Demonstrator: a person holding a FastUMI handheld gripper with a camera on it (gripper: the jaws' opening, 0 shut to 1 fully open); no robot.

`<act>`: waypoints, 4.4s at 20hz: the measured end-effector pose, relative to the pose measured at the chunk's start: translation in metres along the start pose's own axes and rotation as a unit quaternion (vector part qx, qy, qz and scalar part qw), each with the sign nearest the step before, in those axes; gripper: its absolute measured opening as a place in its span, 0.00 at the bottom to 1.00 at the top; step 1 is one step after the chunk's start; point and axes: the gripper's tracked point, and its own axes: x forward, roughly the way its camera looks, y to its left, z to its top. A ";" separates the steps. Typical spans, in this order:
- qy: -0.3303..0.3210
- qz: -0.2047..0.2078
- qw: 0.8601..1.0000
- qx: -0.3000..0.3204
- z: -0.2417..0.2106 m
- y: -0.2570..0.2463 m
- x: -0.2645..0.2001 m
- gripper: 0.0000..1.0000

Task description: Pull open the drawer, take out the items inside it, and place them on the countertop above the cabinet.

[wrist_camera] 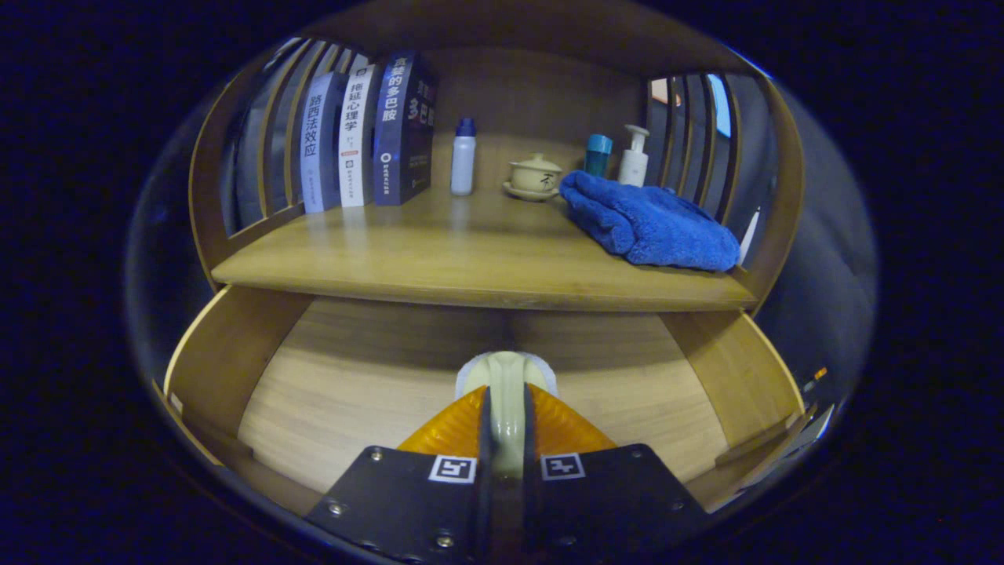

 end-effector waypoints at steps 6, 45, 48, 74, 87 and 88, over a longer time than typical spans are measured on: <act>-0.119 -0.005 0.991 0.054 0.066 -0.021 -0.048 0.15; -0.089 0.030 0.994 0.053 0.106 0.007 -0.011 0.21; -0.080 0.032 0.995 0.053 0.110 0.007 -0.006 0.21; -0.083 0.023 0.995 0.044 0.142 0.002 0.037 0.76; -0.188 0.011 0.982 0.023 0.121 -0.014 -0.073 0.95; -0.189 0.007 0.982 0.024 0.110 -0.016 -0.080 0.95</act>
